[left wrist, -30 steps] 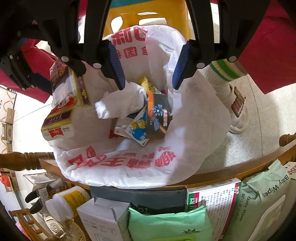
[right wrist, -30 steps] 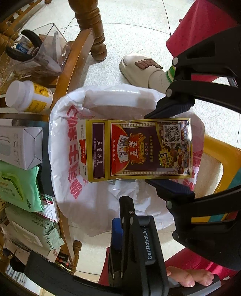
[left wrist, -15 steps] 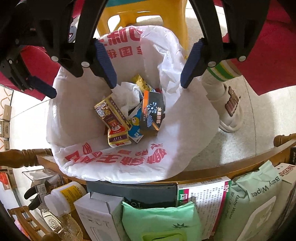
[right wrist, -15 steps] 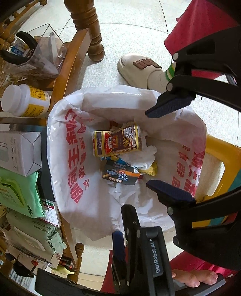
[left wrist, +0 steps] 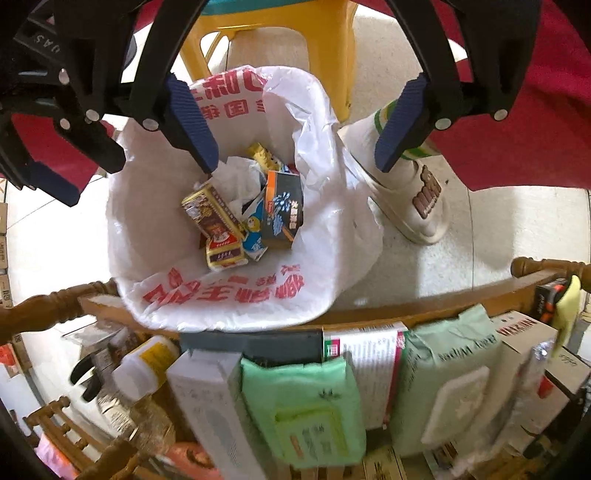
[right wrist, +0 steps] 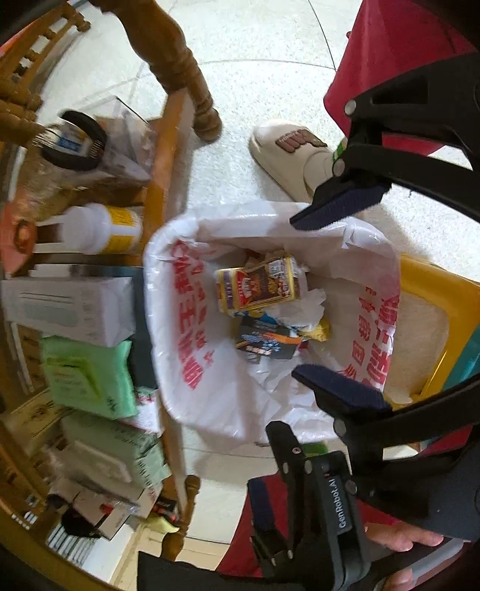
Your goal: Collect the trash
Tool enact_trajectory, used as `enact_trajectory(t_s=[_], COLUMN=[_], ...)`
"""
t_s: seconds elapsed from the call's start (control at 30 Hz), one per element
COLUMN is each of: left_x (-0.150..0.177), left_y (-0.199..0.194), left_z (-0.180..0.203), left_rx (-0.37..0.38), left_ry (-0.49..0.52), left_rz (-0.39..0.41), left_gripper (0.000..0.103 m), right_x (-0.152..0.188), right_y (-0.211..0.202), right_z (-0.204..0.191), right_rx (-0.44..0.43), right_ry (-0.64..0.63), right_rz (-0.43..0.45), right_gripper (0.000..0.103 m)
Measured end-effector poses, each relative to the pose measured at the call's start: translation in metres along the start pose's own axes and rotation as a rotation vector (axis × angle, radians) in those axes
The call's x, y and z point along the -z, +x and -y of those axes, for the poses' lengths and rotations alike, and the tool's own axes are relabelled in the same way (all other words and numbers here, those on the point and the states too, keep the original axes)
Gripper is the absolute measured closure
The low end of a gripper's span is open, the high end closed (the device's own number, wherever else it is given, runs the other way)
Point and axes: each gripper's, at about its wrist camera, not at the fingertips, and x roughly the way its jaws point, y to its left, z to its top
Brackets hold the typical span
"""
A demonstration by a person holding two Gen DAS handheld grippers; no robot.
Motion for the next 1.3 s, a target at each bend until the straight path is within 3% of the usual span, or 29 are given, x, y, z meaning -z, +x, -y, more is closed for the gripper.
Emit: enact_trajectory(t_s=[0.3, 0.43, 0.57, 0.83, 1.1, 1.3], left_x=[0.023, 0.035, 0.047, 0.067, 0.09, 0.104], left_y=[-0.043, -0.066, -0.107, -0.201, -0.263, -0.294], left_z=[-0.003, -0.001, 0.004, 0.01, 0.016, 0.019], left_rx=[0.037, 0.003, -0.057, -0.096, -0.127, -0.101], left_ry=[-0.047, -0.06, -0.062, -0.086, -0.109, -0.085], left_rz=[0.136, 0.216, 0.353, 0.627, 0.817, 0.908], left_gripper=[0.016, 0.016, 0.016, 0.014, 0.008, 0.008], right_x=[0.013, 0.019, 0.026, 0.04, 0.066, 0.08], right_y=[-0.045, -0.068, -0.108, -0.195, -0.261, -0.292], right_z=[-0.011, -0.019, -0.029, -0.042, -0.052, -0.055], right_rx=[-0.025, -0.011, 0.006, 0.036, 0.1, 0.129], right_ry=[0.006, -0.002, -0.007, -0.015, -0.016, -0.011], right_rz=[0.126, 0.191, 0.314, 0.594, 0.835, 0.935], right_gripper=[0.025, 0.025, 0.025, 0.019, 0.013, 0.007])
